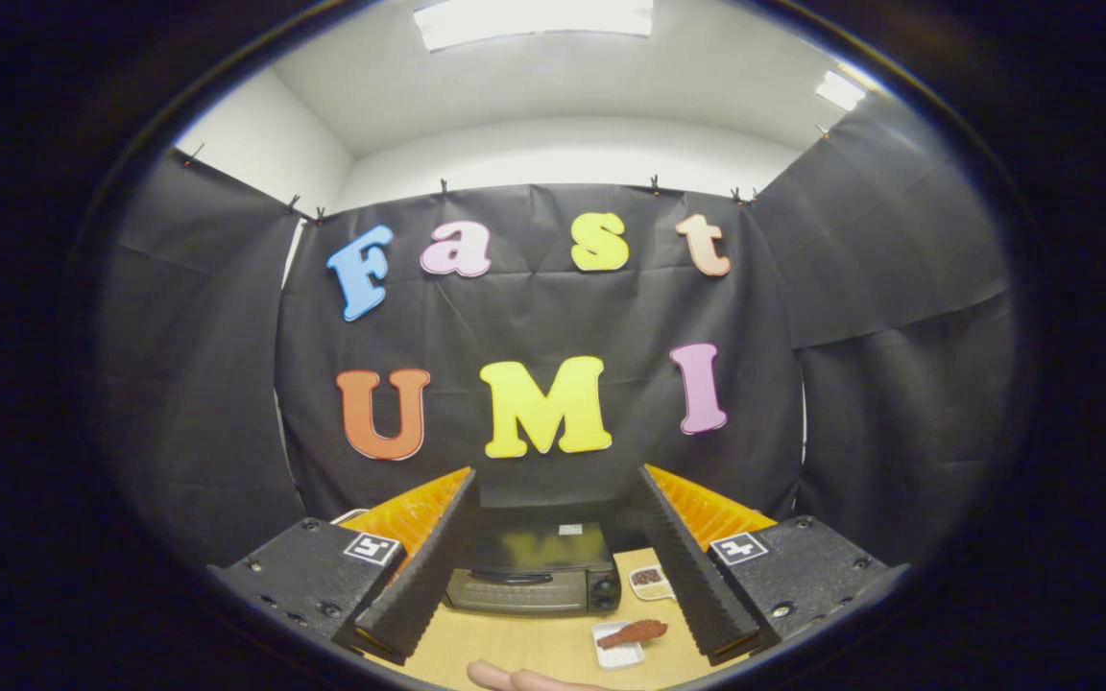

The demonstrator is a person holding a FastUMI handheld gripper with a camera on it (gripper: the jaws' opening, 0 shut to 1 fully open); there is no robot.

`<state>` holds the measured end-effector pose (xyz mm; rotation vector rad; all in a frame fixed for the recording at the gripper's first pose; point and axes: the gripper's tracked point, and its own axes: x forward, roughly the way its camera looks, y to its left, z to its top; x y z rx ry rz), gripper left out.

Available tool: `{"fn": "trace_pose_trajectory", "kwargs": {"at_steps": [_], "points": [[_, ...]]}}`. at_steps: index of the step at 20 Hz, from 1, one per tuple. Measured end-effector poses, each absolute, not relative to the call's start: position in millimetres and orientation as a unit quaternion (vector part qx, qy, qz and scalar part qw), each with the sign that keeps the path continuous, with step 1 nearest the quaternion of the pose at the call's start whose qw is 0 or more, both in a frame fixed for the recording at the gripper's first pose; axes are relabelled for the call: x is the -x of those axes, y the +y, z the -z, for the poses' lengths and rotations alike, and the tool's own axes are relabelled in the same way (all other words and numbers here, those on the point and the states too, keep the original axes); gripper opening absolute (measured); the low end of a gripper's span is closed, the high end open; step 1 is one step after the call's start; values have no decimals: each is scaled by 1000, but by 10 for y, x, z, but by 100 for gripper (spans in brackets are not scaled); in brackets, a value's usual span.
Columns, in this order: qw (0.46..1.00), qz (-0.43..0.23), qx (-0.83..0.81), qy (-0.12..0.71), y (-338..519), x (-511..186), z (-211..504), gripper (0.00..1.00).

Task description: Open the toaster oven, put the food inside, and close the toaster oven door.

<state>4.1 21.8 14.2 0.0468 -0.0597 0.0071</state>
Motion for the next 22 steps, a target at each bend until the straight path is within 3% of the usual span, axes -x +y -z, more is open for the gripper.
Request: {"fn": "trace_pose_trajectory", "kwargs": {"at_steps": [7, 16, 22], "points": [[999, 2, -39, 8, 322, -854, 204, 100], [991, -13, -2, 131, 678, -2094, 1561, 100], [976, -48, 16, 213, 1031, -2488, 2406, 100]]}}
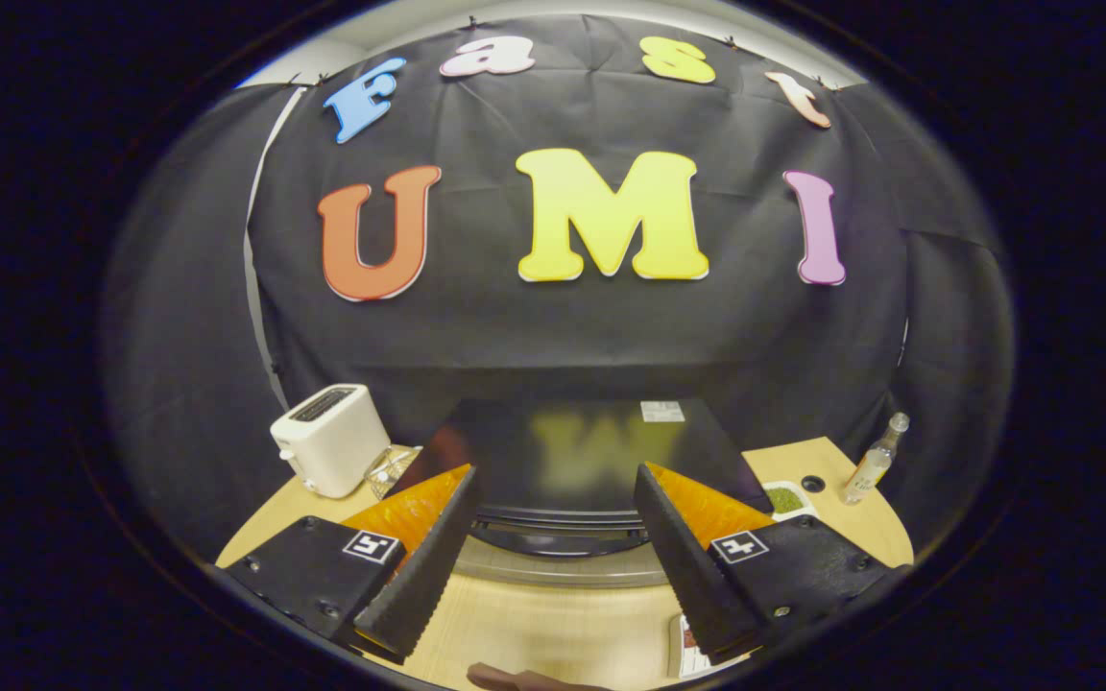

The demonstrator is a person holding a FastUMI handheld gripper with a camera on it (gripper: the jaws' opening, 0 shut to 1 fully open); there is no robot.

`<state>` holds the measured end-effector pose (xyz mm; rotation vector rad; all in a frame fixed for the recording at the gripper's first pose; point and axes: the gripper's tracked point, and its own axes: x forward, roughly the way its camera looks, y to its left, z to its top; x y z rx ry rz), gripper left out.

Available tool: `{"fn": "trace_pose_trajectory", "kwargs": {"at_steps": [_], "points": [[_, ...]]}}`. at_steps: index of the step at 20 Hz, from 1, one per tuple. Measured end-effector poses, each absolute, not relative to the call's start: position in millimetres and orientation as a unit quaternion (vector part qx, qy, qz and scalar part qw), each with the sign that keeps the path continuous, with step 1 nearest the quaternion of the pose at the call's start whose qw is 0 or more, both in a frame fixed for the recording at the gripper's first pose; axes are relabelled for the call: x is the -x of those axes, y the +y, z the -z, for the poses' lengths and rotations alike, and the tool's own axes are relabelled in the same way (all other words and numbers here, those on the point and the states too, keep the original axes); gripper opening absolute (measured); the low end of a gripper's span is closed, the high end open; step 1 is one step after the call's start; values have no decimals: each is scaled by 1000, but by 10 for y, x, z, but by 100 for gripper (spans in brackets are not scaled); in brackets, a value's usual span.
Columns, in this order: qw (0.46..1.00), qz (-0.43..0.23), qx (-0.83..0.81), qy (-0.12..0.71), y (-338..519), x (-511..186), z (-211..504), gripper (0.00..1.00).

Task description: Open the toaster oven, put the food inside, and close the toaster oven door.

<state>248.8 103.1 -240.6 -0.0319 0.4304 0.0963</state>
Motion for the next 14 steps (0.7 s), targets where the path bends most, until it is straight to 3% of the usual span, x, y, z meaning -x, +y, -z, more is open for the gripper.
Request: {"fn": "trace_pose_trajectory", "kwargs": {"at_steps": [8, 14], "points": [[962, -24, 23, 270, 1025, -2647, 2966, 100], [965, -28, 30, 258, 1047, -2616, 2941, 100]]}}
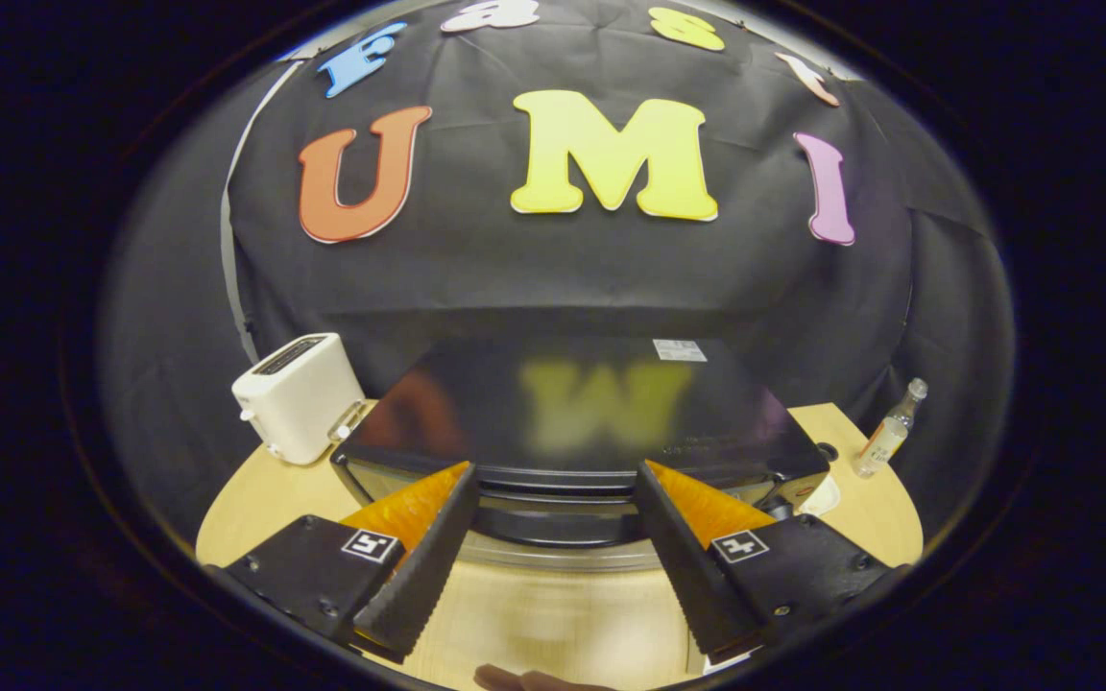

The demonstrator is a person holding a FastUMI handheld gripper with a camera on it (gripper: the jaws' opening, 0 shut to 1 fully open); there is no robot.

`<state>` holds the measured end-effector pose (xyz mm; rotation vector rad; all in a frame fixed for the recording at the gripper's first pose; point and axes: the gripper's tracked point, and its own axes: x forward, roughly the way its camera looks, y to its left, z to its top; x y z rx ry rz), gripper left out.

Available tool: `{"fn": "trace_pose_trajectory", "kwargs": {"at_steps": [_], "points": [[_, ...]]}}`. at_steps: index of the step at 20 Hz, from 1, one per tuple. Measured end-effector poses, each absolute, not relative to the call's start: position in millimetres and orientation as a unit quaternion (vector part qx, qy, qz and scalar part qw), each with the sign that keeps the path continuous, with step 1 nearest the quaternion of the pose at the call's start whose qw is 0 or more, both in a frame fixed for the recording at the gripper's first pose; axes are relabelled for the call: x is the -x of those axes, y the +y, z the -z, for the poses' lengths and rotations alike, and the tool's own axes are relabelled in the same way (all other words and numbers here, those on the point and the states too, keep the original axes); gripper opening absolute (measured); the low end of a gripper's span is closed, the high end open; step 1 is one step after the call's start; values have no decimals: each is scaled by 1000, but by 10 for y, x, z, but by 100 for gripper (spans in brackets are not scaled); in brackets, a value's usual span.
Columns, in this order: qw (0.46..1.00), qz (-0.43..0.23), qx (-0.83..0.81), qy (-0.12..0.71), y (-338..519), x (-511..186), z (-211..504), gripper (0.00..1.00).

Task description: Open the toaster oven, put the food inside, and close the toaster oven door.

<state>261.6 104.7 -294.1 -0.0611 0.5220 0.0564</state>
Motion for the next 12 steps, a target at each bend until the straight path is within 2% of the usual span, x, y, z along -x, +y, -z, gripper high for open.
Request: {"fn": "trace_pose_trajectory", "kwargs": {"at_steps": [12], "points": [[976, -27, 55, 209, 1028, -1794, 3157, 100]]}}
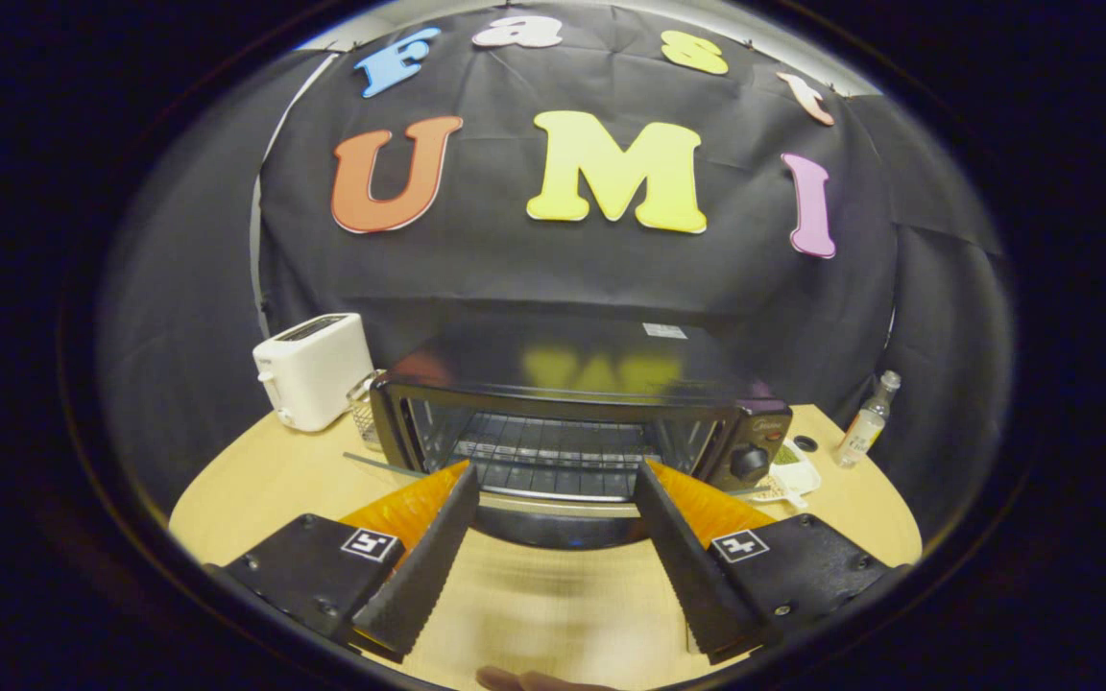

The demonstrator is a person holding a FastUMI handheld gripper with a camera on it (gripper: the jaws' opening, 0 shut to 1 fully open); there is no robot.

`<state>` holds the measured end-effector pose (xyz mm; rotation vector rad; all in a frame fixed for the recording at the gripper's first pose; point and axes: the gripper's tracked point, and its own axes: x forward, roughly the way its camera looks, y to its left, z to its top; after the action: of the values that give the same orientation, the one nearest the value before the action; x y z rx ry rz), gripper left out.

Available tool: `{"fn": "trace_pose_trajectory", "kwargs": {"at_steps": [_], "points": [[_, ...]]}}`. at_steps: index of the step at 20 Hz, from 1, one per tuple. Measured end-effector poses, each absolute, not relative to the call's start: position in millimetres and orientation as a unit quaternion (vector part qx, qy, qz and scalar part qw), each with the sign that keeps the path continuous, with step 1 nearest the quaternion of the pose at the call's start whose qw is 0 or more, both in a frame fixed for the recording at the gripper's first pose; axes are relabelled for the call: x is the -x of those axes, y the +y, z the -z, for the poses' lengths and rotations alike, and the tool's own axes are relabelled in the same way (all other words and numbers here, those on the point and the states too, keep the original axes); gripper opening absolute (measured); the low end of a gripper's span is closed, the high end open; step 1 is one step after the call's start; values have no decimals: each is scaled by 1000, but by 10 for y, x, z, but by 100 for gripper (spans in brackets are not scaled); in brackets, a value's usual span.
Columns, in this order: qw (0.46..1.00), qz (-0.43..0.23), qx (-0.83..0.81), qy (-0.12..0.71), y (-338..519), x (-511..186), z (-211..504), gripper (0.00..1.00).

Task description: Open the toaster oven, put the food inside, and close the toaster oven door.

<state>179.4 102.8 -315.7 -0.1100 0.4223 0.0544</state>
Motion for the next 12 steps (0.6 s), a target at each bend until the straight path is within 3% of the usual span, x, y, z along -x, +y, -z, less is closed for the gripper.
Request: {"fn": "trace_pose_trajectory", "kwargs": {"at_steps": [5, 12], "points": [[983, -18, 57, 171, 989, -1379, 3452, 100], [982, -9, 57, 181, 948, -1032, 3921, 100]]}}
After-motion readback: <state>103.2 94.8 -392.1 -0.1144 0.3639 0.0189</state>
